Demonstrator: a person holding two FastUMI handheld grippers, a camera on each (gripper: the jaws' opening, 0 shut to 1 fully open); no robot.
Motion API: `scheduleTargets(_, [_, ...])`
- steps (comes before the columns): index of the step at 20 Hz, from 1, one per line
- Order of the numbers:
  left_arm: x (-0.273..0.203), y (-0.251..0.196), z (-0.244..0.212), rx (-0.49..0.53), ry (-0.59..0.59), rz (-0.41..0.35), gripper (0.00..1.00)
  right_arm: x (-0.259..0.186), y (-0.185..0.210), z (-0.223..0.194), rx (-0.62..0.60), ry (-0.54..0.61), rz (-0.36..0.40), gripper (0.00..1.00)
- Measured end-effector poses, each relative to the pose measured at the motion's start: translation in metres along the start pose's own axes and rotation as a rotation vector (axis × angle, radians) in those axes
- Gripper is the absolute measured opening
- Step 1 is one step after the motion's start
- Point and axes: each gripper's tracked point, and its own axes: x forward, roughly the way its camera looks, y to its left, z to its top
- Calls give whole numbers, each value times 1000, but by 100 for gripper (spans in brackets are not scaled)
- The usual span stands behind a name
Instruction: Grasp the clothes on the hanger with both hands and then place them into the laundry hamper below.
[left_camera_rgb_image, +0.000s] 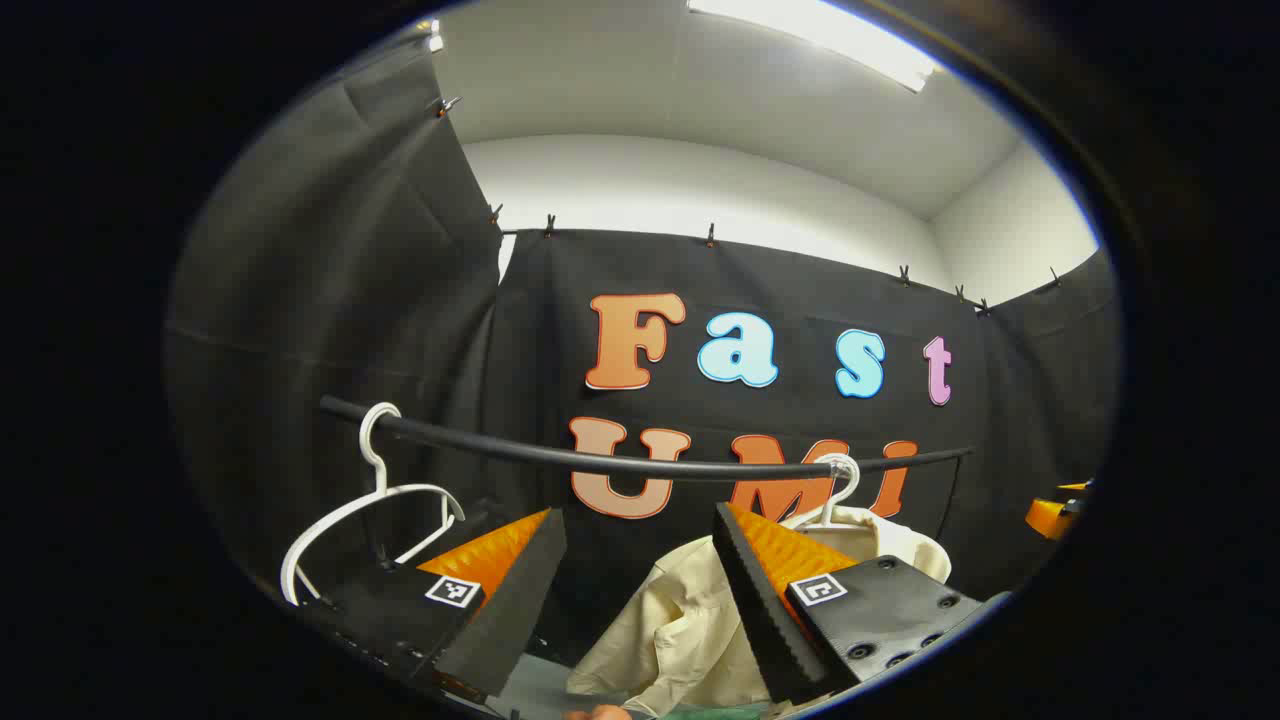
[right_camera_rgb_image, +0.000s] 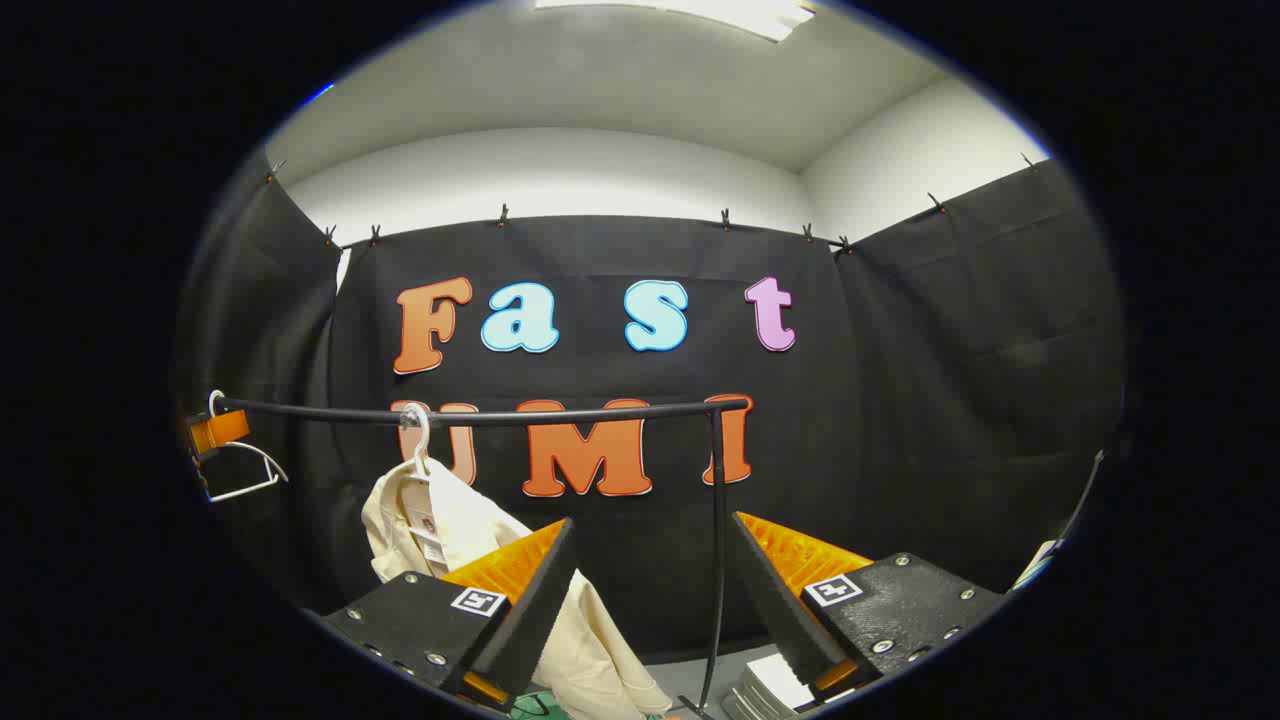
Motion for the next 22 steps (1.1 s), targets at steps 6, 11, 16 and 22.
scheduleTargets(6, [-3,13,-9,-2,6,30,96,8,14,-11,-12,15,31,93])
scheduleTargets(11, [0,22,-22,-3,26,46,96,20,32,-24,-25,39,72,93])
scheduleTargets(16, [5,26,-30,1,37,60,96,32,51,-43,-27,73,100,93])
scheduleTargets(22, [8,25,-27,35,27,55,96,39,75,-54,-30,85,136,93])
